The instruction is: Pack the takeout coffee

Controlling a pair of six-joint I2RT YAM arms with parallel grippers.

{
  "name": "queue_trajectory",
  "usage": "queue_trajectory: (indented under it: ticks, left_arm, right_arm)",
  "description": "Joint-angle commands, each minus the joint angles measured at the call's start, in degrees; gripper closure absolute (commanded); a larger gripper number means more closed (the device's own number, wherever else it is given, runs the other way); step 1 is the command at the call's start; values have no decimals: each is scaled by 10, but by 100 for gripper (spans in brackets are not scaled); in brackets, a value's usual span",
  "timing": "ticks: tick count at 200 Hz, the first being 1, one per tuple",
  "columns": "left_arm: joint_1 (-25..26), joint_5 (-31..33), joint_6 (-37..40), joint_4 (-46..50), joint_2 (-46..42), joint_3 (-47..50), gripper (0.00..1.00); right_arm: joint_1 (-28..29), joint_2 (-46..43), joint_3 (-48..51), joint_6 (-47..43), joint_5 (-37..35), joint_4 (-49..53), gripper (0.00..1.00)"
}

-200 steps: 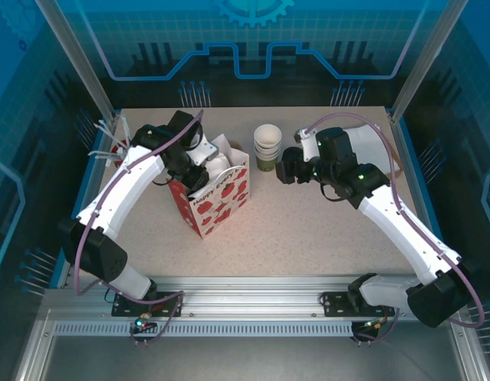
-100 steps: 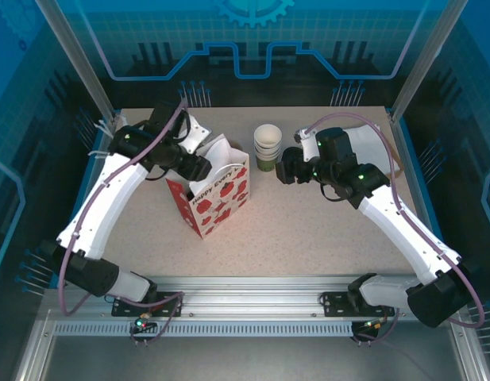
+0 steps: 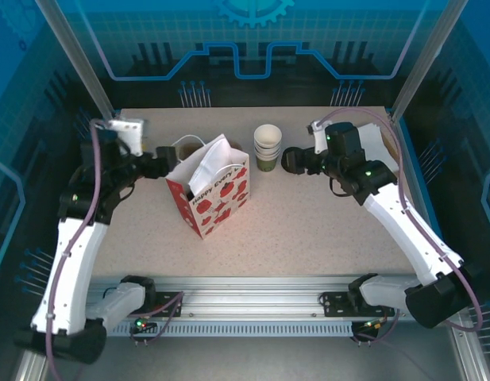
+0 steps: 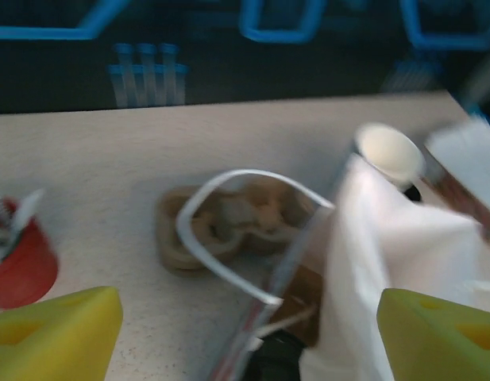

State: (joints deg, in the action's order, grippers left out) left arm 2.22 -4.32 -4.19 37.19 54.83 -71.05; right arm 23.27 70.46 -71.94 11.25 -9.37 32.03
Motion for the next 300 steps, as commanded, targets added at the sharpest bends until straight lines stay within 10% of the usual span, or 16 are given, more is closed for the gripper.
queue_trajectory:
  ticks: [1, 77, 158, 216, 300]
  left_arm:
    - [-57, 53, -115, -142, -38, 82, 13]
    - [-106, 223, -106, -382, -11, 368, 7]
    - [-105, 71, -26, -802, 209, 520, 1]
    - [-100, 23, -38, -863, 267, 513, 1]
    - [-42, 96, 7, -947, 325, 532, 1]
  right_arm:
    - [-40, -3, 29, 9, -77, -23, 7]
    - [-90, 81, 141, 12, -220, -150, 0]
    - [-101, 131, 298, -117, -158, -447, 0]
    - [-171, 142, 438, -93, -78, -687, 0]
    - [-180, 156, 485, -98, -39, -775, 0]
